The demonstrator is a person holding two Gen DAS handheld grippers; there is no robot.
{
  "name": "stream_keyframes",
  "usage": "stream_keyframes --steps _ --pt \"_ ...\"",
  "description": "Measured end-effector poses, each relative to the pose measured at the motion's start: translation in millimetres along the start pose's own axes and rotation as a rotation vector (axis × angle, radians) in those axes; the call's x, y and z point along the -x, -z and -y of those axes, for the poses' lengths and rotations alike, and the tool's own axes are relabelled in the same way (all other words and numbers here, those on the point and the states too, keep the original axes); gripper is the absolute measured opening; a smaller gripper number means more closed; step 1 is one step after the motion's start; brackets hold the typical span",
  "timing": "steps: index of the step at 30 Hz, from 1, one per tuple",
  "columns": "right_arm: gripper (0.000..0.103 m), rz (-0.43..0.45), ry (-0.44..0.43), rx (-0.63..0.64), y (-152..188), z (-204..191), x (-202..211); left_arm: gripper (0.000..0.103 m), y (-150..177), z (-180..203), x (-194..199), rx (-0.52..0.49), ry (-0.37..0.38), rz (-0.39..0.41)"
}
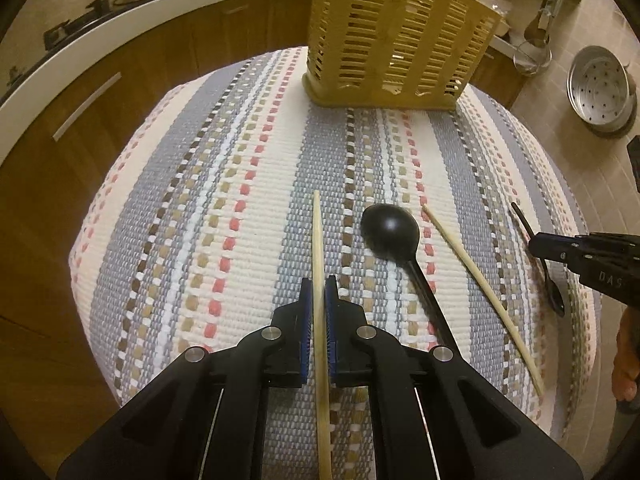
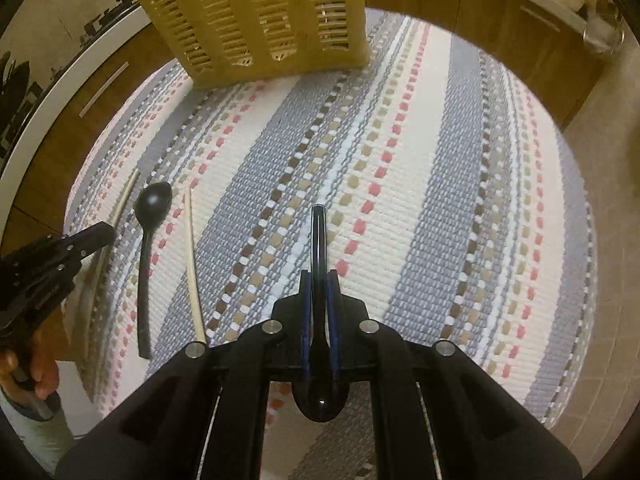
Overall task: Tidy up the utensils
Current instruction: 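Grasp a wooden chopstick with the left tool while the right tool grasps a black spoon, then carry chopstick and black spoon above the yellow holder and lower them in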
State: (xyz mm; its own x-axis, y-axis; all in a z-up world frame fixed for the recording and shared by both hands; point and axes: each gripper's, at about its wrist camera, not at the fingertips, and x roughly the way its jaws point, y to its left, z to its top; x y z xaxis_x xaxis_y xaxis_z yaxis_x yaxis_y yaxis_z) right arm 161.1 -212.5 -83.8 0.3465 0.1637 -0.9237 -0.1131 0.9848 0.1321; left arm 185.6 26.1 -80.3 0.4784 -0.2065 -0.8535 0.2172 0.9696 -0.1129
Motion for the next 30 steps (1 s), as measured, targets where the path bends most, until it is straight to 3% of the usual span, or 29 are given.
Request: stream_keyframes --steps 4,11,19,21,23,30 --pt "0.014 -0.047 -0.029 -0.003 -8 2 -5 0.005 -5 -4 -1 -0.008 0.043 -0.047" --pt "0.015 -0.123 0.039 0.073 -12 -12 -10 0.008 -15 -2 -5 -0.098 0.094 -0.165" --pt "0.006 -0.12 0.088 0.121 -14 -27 -10 0.006 -22 18 -10 -0.244 0.017 -0.235" --pt "0.005 -0.099 0.067 0.124 -12 -28 -8 0.003 -20 22 -9 -0.27 0.005 -0.228" --pt "0.005 -0.077 0.045 0.118 -8 -29 -3 0.003 -20 18 -5 -0.245 0.05 -0.194" --pt "0.005 0.098 -0.054 0.15 -3 -26 38 0.003 -26 6 37 -0.133 0.156 0.041"
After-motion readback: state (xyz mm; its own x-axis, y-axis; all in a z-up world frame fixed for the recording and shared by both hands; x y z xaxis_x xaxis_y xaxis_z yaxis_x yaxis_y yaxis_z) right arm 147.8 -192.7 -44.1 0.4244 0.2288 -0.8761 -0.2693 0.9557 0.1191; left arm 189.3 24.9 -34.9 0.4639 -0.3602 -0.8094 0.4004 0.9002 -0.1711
